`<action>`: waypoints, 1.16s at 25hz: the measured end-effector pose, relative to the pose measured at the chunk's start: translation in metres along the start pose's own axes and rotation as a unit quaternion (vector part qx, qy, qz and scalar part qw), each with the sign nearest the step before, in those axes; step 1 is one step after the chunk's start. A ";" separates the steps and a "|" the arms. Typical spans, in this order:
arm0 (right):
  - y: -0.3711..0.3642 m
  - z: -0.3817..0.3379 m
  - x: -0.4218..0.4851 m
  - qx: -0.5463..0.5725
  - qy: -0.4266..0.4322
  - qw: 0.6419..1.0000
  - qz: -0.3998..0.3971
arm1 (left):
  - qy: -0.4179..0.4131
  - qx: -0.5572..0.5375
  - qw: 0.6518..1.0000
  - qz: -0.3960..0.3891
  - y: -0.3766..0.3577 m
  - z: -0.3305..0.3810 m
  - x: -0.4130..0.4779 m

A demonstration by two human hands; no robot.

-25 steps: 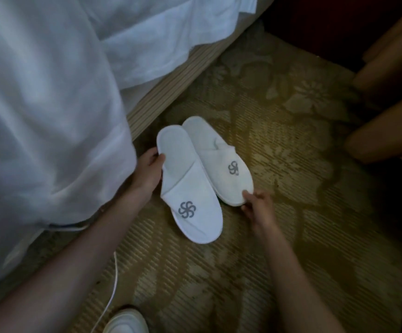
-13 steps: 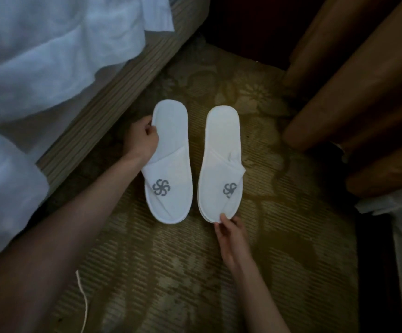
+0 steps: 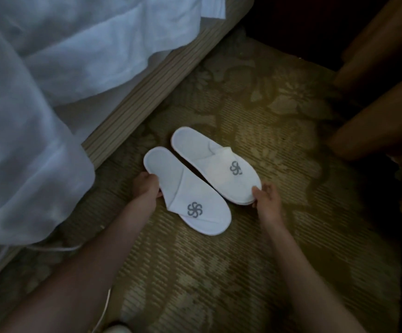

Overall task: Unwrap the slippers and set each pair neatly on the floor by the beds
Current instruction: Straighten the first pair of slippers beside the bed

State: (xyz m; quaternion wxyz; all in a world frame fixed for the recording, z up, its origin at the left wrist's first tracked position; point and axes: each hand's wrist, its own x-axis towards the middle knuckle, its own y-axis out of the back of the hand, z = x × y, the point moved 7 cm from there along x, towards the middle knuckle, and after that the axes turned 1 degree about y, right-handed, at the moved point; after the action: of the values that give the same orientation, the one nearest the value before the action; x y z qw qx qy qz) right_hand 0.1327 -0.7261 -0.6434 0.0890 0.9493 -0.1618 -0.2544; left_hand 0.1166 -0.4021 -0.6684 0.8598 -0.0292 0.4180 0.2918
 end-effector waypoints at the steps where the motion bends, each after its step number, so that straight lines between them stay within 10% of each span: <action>1: -0.010 -0.006 0.008 -0.012 0.007 1.000 -0.012 | 0.000 -0.010 1.000 0.010 0.005 -0.002 0.002; 21: -0.067 -0.022 0.075 -0.084 -0.008 0.996 -0.015 | -0.005 -0.052 0.998 -0.022 0.001 0.017 0.046; 24: -0.060 -0.026 0.071 -0.177 0.045 0.983 -0.006 | -0.051 0.076 0.995 0.032 0.006 0.023 0.044; 29: -0.060 -0.025 0.006 -0.254 0.237 0.935 0.064 | -0.330 0.358 0.861 0.147 0.001 0.081 0.037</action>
State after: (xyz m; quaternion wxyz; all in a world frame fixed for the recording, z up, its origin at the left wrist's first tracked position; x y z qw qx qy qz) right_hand 0.1661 -0.6703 -0.6396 0.3794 0.9153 -0.1262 -0.0487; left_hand 0.1911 -0.3601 -0.6427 0.8458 0.4404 0.1847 0.2378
